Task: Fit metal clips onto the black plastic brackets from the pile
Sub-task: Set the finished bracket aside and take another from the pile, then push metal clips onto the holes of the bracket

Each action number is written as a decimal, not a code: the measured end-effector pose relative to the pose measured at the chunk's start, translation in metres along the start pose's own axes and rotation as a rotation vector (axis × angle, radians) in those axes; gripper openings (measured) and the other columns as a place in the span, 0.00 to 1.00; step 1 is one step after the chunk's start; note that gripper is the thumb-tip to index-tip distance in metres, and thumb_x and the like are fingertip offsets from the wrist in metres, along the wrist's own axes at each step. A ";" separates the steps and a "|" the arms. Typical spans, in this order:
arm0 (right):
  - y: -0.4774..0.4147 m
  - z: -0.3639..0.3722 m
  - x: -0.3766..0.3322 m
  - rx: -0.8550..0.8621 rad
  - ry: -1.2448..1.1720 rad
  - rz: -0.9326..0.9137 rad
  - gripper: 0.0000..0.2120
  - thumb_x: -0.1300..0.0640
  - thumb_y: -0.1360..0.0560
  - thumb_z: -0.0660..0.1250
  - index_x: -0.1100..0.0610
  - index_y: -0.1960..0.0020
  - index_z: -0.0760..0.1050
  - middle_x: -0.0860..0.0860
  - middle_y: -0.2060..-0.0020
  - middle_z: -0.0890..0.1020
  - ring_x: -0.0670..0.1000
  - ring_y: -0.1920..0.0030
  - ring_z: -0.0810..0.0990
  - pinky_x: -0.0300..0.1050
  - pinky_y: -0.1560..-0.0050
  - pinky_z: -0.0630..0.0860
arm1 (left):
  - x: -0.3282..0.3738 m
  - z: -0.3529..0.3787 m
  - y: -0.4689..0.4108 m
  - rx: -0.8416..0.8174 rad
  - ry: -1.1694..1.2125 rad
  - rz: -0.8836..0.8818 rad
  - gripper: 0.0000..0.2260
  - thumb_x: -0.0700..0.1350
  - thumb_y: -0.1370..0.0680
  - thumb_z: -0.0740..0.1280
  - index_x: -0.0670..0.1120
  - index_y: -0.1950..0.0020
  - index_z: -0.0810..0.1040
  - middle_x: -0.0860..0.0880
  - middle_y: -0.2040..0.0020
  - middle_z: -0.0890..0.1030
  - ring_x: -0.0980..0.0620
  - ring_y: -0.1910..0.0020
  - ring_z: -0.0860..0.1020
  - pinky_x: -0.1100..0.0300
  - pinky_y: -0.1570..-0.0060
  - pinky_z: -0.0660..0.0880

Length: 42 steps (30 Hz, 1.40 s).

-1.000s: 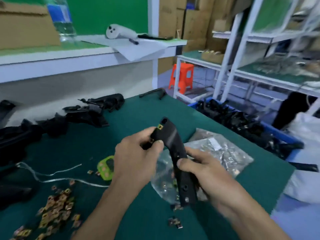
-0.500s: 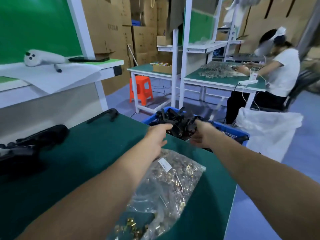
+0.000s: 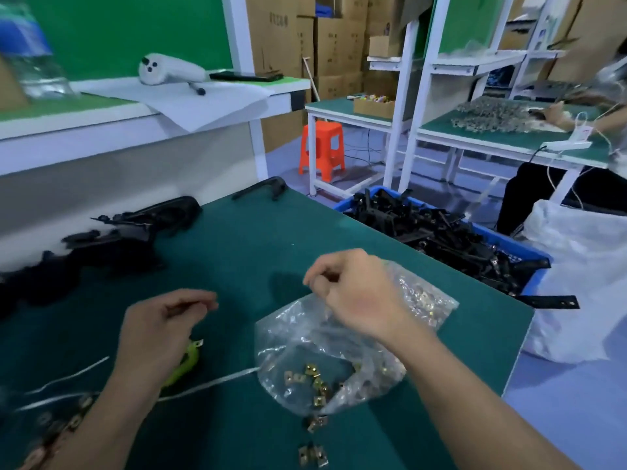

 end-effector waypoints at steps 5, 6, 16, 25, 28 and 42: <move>0.056 0.043 -0.017 -0.338 0.228 0.008 0.10 0.56 0.25 0.64 0.49 0.58 0.84 0.44 0.68 0.84 0.42 0.69 0.81 0.36 0.69 0.76 | -0.039 -0.063 0.043 0.101 -0.154 -0.010 0.21 0.34 0.24 0.71 0.62 0.60 0.86 0.59 0.60 0.87 0.61 0.57 0.84 0.68 0.54 0.77; 0.062 0.052 -0.015 -0.358 0.331 0.035 0.09 0.55 0.25 0.63 0.50 0.56 0.83 0.46 0.66 0.84 0.44 0.67 0.81 0.41 0.66 0.79 | -0.045 -0.074 0.052 0.124 -0.191 -0.018 0.20 0.35 0.24 0.72 0.64 0.59 0.86 0.61 0.60 0.86 0.63 0.56 0.83 0.64 0.52 0.77; 0.083 0.083 0.000 -0.430 0.914 0.136 0.22 0.60 0.21 0.59 0.55 0.28 0.61 0.54 0.38 0.78 0.59 0.39 0.78 0.54 0.40 0.75 | -0.081 -0.153 0.136 0.330 -0.419 -0.171 0.14 0.43 0.24 0.72 0.64 0.59 0.85 0.74 0.62 0.80 0.66 0.64 0.80 0.75 0.68 0.71; 0.087 0.125 -0.032 -0.330 0.771 -0.126 0.12 0.68 0.30 0.57 0.52 0.56 0.69 0.48 0.66 0.72 0.54 0.63 0.76 0.47 0.62 0.71 | -0.105 -0.150 0.161 0.214 -0.666 -0.099 0.25 0.51 0.22 0.71 0.55 0.25 0.71 0.55 0.28 0.73 0.56 0.28 0.69 0.60 0.29 0.65; 0.093 0.155 -0.048 -0.321 0.741 -0.231 0.18 0.71 0.34 0.59 0.52 0.50 0.71 0.49 0.56 0.76 0.56 0.53 0.80 0.47 0.60 0.72 | -0.114 -0.141 0.162 0.104 -0.805 -0.154 0.32 0.60 0.19 0.63 0.51 0.18 0.56 0.52 0.18 0.58 0.51 0.19 0.54 0.54 0.20 0.50; 0.021 0.237 -0.131 -0.439 0.017 -0.367 0.15 0.63 0.28 0.66 0.44 0.53 0.84 0.32 0.48 0.82 0.38 0.51 0.81 0.17 0.53 0.67 | -0.118 -0.134 0.137 0.345 -0.647 -0.050 0.14 0.37 0.23 0.71 0.53 0.43 0.85 0.54 0.45 0.85 0.52 0.45 0.81 0.61 0.43 0.73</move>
Point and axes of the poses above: each hand's wrist, its own y-axis away from the middle knuckle, its own z-axis out of the palm, x = y × z, the point moved 1 cm from there along -y, towards the middle knuckle
